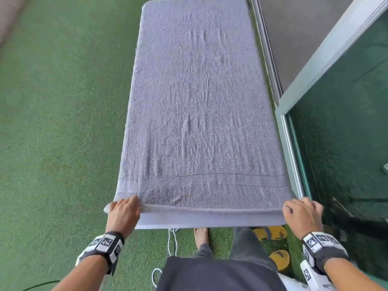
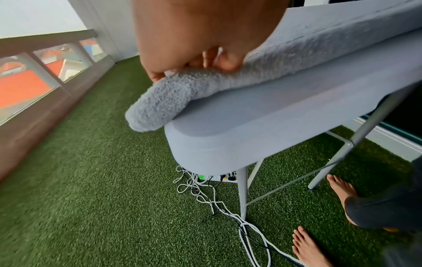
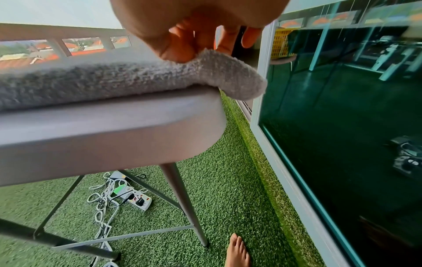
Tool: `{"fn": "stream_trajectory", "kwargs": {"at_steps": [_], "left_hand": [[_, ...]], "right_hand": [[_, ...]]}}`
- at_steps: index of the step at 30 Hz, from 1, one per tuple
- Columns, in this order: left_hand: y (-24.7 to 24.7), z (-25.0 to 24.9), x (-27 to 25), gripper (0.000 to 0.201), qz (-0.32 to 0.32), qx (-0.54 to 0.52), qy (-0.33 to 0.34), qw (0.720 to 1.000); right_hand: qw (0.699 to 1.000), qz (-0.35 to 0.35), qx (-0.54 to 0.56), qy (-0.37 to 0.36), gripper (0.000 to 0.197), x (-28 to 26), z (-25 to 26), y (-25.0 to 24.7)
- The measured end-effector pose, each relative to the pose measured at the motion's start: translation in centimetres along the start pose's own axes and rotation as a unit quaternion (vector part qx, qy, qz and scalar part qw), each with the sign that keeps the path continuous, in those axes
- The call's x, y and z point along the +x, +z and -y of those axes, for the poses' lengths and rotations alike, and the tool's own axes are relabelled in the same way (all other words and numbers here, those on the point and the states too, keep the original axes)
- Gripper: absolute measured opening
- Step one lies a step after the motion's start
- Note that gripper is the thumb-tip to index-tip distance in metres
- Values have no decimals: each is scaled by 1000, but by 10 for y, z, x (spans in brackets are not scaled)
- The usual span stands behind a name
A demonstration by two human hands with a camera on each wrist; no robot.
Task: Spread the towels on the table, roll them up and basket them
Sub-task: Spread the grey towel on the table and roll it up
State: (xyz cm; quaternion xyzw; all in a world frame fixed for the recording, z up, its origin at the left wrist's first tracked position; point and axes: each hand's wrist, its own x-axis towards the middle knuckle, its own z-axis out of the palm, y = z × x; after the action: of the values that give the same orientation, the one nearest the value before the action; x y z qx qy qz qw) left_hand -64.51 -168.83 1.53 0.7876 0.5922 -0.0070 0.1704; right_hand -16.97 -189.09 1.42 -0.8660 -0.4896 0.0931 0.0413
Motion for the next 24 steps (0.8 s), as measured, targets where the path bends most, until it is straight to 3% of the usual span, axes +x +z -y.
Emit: {"fn": "stream_trajectory", "kwargs": {"at_steps": [1, 4, 7, 11, 14, 17, 24], "left_hand": [[2, 1, 1, 4, -6, 14, -11, 1000], [4, -3, 2, 25, -48, 21, -56, 997], [11, -11, -10, 34, -52, -51, 14, 997], [21, -10, -19, 43, -52, -51, 64, 995], [23, -4, -16, 43, -73, -57, 45, 995], [23, 4, -15, 49, -66, -46, 74, 994], [17, 3, -15, 41, -53, -28, 113, 992]], "right_hand": [[1000, 2, -1, 10, 23, 2, 1, -1], [999, -17, 23, 33, 12, 6, 4, -3], [994, 20, 110, 14, 12, -2, 13, 1], [994, 74, 65, -43, 31, -18, 14, 12], [996, 45, 73, -15, 33, -14, 11, 10], [992, 29, 121, 16, 31, -5, 14, 7], [994, -10, 105, -13, 26, 0, 12, 7]]}}
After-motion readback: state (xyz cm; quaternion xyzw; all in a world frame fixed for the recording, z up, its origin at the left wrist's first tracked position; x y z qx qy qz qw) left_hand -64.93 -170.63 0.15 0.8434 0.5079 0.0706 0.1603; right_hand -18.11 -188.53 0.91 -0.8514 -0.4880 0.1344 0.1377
